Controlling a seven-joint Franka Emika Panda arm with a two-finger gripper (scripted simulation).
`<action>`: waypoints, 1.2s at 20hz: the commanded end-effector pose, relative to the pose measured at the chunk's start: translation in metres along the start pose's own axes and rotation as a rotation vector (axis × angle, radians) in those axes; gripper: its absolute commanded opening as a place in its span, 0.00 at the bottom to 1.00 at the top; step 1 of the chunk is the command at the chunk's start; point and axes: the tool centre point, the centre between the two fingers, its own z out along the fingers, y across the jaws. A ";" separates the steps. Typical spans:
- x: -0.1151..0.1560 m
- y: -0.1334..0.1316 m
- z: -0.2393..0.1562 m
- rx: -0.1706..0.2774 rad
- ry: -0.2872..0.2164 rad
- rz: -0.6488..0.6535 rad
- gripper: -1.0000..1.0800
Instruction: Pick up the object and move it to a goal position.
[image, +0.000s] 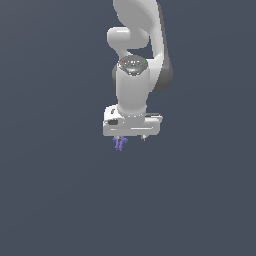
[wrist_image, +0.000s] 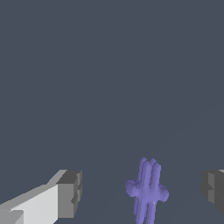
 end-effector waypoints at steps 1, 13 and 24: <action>0.003 -0.002 -0.004 0.006 0.008 -0.001 0.96; -0.014 0.007 0.019 0.007 -0.006 0.102 0.96; -0.065 0.031 0.074 0.003 -0.036 0.406 0.96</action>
